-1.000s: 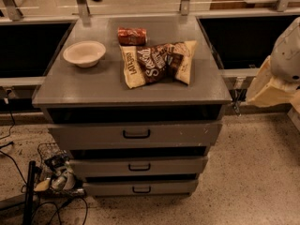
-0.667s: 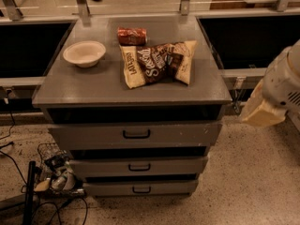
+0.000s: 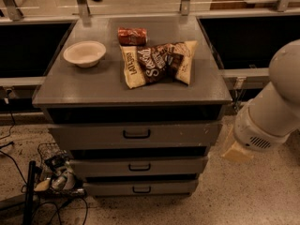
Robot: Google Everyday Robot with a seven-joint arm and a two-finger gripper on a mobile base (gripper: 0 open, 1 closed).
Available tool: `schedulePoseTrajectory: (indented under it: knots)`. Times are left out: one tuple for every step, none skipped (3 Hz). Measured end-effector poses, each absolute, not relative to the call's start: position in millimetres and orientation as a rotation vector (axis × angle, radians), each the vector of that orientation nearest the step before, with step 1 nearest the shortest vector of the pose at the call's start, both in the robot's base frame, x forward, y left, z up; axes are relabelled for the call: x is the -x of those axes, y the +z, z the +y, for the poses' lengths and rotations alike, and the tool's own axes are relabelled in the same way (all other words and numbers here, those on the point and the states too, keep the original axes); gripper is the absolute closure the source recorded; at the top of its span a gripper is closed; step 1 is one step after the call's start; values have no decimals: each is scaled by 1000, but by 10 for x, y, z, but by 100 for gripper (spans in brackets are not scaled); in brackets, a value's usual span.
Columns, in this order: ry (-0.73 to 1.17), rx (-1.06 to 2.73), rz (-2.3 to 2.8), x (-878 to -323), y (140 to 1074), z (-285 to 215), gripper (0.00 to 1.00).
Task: Open bottom drawer
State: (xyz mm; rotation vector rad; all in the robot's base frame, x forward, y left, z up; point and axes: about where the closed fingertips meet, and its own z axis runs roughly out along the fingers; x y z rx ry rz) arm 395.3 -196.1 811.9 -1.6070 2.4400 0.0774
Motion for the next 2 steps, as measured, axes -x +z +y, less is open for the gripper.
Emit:
schedulePoseTrajectory:
  knots:
    - [131, 1643, 2467, -3866, 7661, -1851, 100]
    - [177, 1711, 2484, -3767, 7216, -1765, 100]
